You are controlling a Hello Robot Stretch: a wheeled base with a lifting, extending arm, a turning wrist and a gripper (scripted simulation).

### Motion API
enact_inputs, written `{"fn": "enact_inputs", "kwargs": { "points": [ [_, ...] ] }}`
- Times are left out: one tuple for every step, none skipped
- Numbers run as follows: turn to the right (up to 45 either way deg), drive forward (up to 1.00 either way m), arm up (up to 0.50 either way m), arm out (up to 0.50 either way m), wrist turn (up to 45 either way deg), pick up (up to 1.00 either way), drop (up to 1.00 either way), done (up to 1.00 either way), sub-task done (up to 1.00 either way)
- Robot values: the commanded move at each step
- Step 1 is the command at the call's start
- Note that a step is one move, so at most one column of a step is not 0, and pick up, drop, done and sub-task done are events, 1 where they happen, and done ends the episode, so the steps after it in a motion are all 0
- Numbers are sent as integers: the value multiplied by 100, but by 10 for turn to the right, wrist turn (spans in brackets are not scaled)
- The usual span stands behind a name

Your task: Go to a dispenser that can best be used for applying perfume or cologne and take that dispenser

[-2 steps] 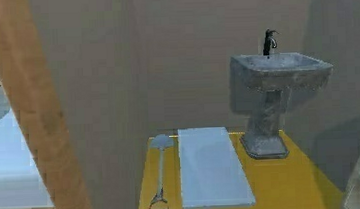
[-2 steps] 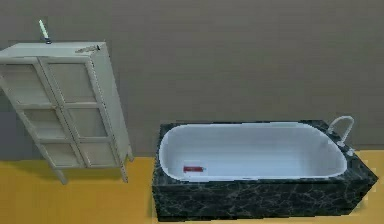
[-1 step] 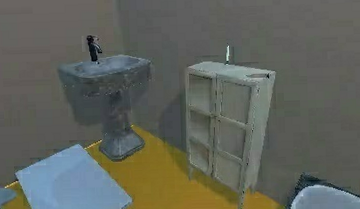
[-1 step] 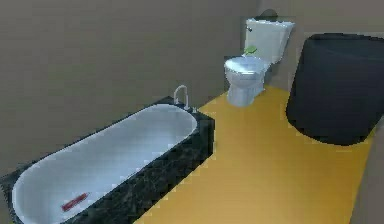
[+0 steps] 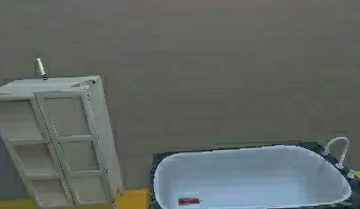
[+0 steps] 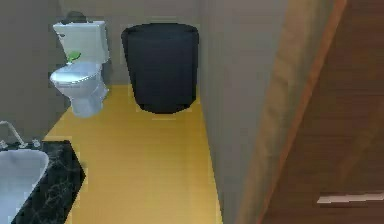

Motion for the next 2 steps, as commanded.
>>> {"fn": "enact_inputs", "kwargs": {
  "points": [
    [450,0,0,0,0,0,0,0,0],
    [270,0,0,0,0,0,0,0,0]
  ]
}}
